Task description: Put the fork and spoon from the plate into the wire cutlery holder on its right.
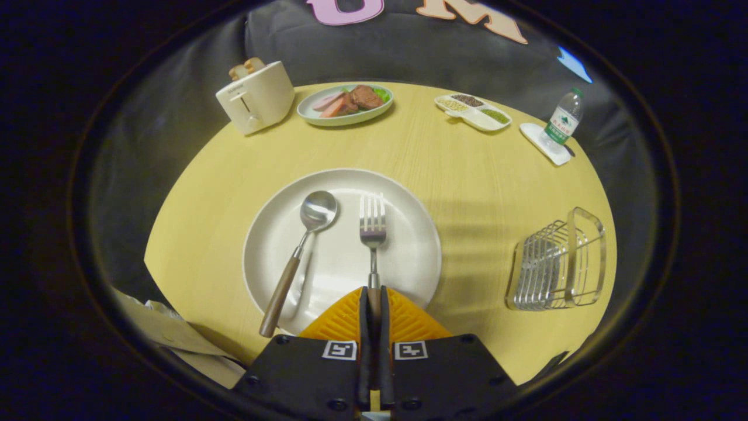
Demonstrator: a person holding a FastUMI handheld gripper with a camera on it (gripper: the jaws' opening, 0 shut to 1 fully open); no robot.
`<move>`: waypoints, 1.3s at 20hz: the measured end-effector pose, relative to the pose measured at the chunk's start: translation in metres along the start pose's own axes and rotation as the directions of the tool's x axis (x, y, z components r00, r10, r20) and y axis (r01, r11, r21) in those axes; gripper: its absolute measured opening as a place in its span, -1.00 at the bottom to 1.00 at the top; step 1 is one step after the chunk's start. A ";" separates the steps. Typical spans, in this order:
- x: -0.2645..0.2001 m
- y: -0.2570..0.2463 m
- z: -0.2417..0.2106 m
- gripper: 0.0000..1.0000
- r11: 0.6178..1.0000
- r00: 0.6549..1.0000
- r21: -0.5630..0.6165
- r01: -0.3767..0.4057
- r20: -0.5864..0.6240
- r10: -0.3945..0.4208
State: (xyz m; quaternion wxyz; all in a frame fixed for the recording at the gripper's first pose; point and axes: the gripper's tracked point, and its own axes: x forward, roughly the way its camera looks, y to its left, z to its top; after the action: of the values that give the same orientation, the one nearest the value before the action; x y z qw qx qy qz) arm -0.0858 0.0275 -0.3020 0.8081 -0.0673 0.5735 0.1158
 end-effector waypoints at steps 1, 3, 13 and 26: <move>-0.006 -0.002 0.005 -0.81 1.000 1.000 0.010 -0.009 0.004 0.009; -0.015 -0.006 0.011 -0.81 0.999 1.000 0.027 -0.017 0.010 0.017; -0.070 -0.071 0.020 -0.81 0.999 1.000 0.053 0.001 -0.030 0.000; -0.111 -0.155 -0.010 -0.81 0.996 0.981 0.054 0.070 -0.184 -0.059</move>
State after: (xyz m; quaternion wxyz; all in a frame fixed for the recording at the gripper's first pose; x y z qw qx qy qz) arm -0.0893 -0.1362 -0.2048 0.7571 -0.0718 0.6460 0.0657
